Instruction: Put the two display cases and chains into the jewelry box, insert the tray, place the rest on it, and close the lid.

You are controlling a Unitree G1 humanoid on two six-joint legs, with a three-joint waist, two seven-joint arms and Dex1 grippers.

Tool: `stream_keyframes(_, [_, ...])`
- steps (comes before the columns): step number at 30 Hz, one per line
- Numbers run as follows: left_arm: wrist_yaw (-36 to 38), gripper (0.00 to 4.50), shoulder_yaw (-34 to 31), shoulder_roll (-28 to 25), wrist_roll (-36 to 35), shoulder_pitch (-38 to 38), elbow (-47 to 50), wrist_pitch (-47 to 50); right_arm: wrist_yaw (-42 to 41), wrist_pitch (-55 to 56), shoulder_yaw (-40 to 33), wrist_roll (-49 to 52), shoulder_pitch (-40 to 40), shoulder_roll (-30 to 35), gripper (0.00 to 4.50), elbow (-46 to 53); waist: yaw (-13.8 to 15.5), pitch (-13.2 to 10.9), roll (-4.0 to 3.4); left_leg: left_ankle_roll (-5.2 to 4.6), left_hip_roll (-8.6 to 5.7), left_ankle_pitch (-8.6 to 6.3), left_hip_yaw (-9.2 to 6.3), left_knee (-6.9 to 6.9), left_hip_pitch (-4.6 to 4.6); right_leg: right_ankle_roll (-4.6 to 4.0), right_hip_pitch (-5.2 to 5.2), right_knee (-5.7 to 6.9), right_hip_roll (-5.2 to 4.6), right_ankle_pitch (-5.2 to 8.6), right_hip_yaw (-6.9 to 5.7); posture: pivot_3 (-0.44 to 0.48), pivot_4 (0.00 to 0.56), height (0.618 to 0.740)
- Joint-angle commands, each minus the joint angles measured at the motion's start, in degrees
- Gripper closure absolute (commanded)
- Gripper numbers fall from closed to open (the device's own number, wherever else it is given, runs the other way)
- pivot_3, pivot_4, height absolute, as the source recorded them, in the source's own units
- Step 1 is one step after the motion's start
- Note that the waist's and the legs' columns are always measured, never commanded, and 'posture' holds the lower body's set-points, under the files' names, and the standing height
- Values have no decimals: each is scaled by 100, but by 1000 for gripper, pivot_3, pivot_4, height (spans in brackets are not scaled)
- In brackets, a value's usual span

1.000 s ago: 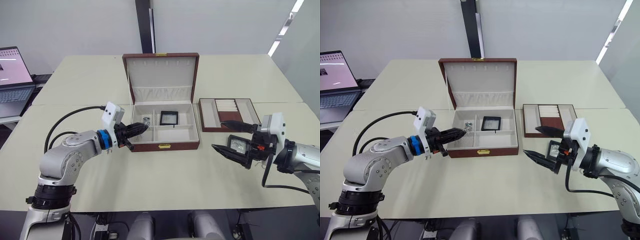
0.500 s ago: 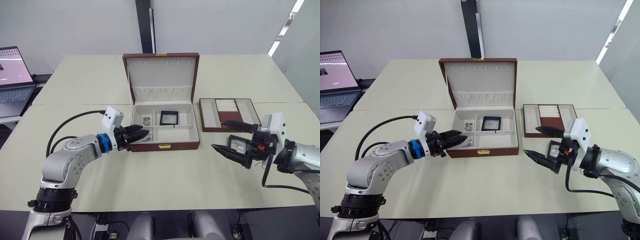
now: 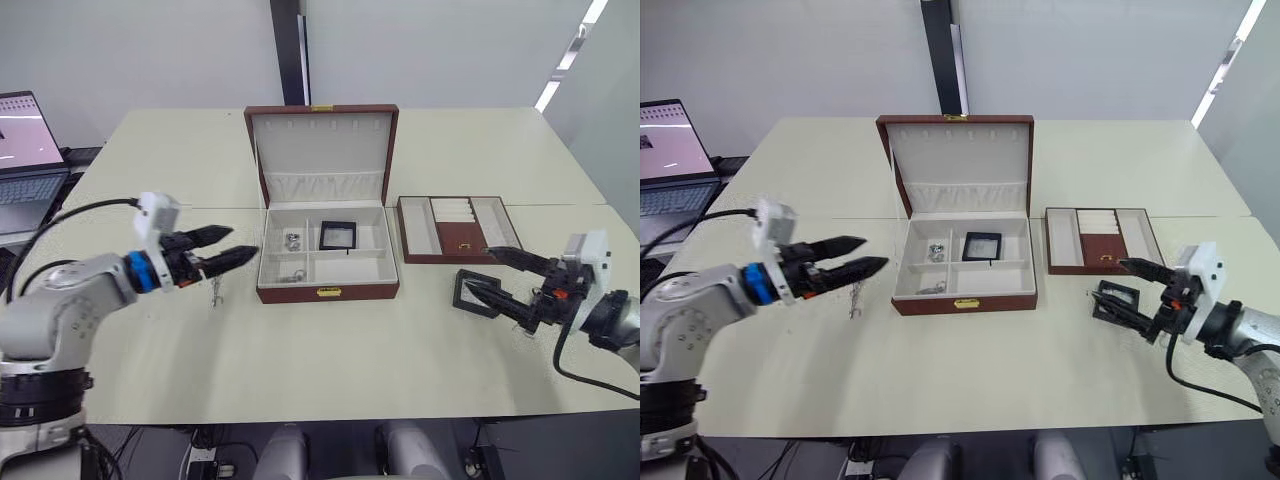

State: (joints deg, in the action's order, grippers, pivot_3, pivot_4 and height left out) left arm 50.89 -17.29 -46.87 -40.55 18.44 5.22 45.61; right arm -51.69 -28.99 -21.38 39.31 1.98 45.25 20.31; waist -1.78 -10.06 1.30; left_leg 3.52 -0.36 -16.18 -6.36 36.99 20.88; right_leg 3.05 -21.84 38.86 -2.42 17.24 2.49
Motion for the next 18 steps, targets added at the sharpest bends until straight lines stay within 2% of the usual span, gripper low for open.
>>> stream_keyframes(1, [1, 42, -439, -224, 202, -239, -228, -318, -136, 341, -434, -194, 113, 96, 0, -506, -3, 0, 0, 0, 0, 0, 1, 0, 0, 0, 0, 0, 0, 0, 1, 0, 150, 740])
stream_keyframes(5, [-234, 42, -828, -207, 555, -879, -519, -735, -32, 686, -766, -418, 149, 3, 0, -1361, -8, -2, -1, 0, 1, 0, 4, -4, -1, -1, -2, -1, -2, 0, 5, 0, 150, 740])
stream_keyframes(10, [-882, 42, -1256, 260, 841, -1371, -737, -1345, 73, 1182, -865, -777, 125, -139, 0, -2225, 1, -3, -3, 0, 1, 0, 5, -4, -2, -1, -3, 1, -5, 0, 5, 0, 150, 740])
stream_keyframes(18, [-2678, 42, -1738, 1120, 1710, -1533, -1168, -2618, 629, 2197, -922, -1341, -272, -396, 0, -3486, 5, -3, -1, 0, -4, 0, 8, -3, -2, -1, -2, 0, -16, 0, 5, 0, 150, 740])
